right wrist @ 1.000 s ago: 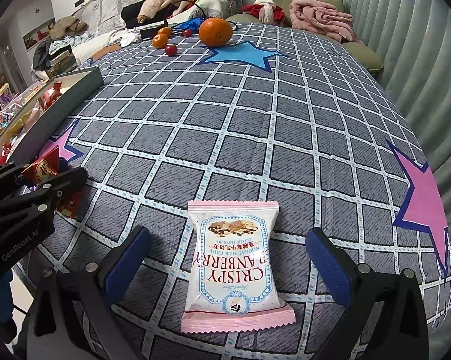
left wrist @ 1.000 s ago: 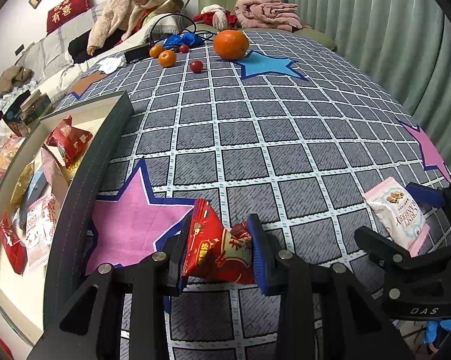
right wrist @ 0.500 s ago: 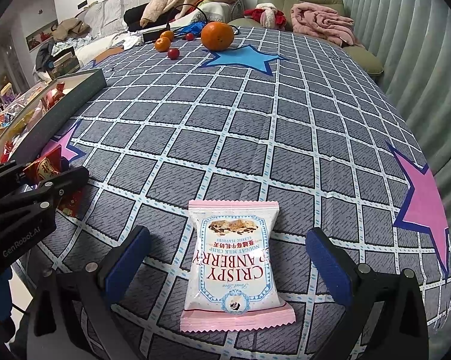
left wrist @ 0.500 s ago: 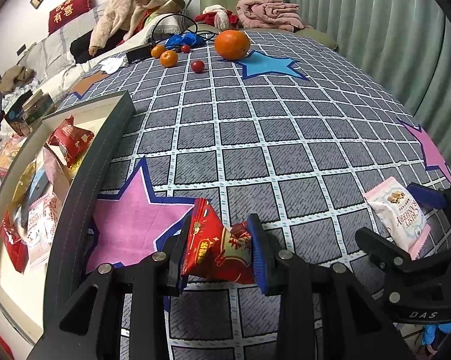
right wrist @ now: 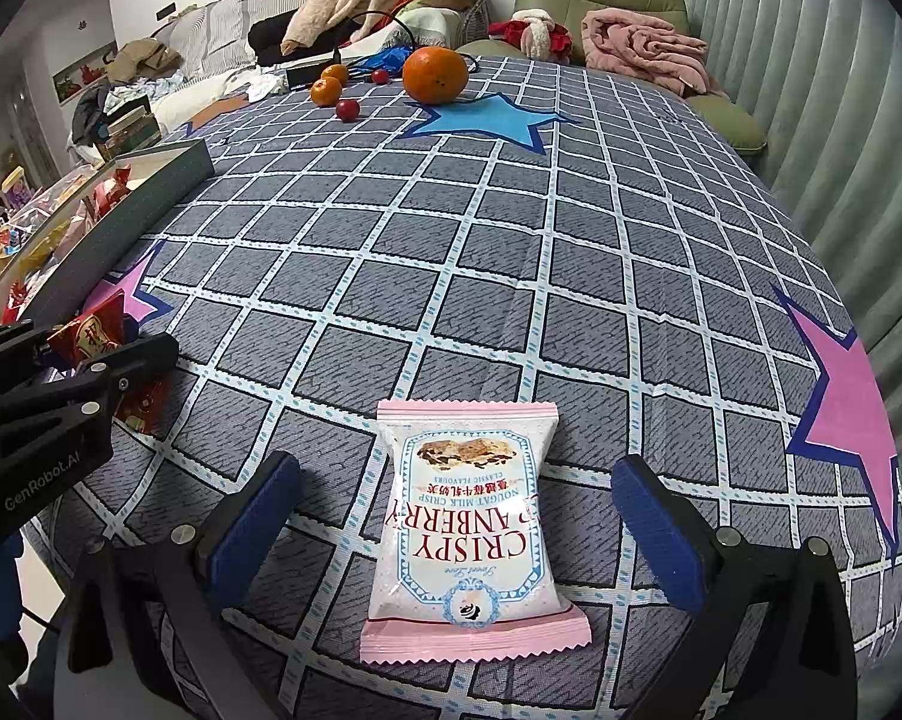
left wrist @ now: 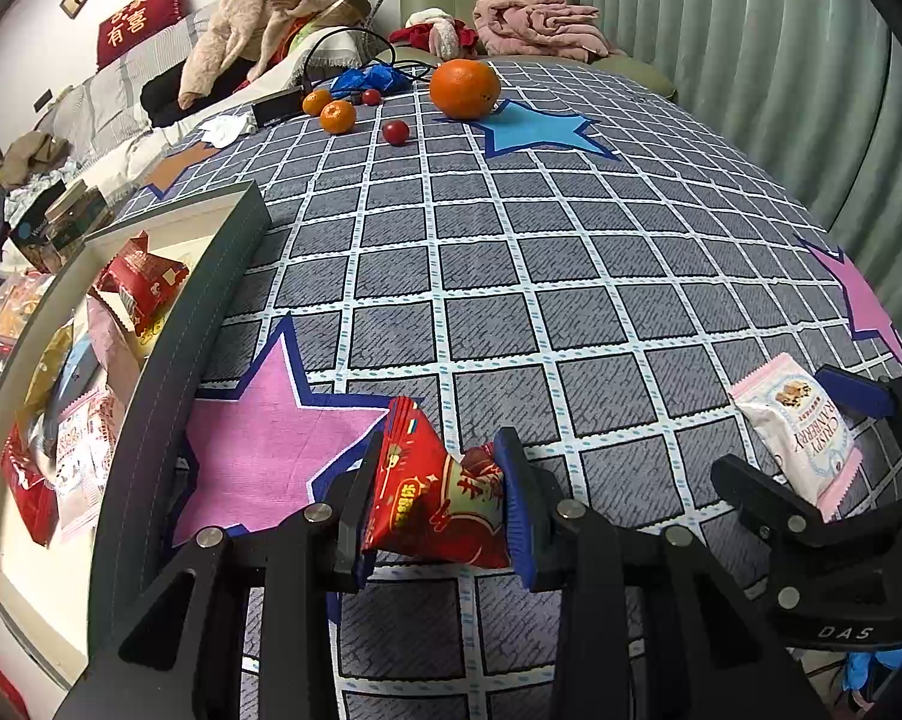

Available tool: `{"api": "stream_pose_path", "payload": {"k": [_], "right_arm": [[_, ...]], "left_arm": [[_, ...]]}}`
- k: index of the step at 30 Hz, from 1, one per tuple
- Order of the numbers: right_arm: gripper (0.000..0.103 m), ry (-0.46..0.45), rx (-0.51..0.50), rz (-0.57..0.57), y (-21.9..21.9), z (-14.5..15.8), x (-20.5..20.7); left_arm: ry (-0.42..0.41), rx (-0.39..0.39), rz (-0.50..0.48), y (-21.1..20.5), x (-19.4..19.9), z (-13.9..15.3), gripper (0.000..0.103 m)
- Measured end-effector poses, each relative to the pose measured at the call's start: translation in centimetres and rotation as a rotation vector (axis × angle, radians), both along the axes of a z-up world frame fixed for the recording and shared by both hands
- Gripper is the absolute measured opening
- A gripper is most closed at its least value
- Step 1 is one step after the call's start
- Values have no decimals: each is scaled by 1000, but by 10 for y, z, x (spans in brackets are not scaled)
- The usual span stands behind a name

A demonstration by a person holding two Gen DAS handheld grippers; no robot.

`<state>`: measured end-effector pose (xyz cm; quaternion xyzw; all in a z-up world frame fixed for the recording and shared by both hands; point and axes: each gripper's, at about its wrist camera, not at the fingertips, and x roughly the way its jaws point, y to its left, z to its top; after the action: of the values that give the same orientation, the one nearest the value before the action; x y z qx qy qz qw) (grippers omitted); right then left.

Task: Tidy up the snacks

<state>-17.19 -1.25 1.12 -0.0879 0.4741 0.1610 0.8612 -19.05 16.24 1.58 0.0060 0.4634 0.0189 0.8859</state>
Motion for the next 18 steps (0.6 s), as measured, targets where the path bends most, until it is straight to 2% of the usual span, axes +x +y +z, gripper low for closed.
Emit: {"api": "stream_pose_path", "payload": {"k": [18], "right_arm": [[103, -2, 1, 0, 0, 0, 0]], "left_arm": [[1, -2, -1, 2, 1, 0, 37]]}}
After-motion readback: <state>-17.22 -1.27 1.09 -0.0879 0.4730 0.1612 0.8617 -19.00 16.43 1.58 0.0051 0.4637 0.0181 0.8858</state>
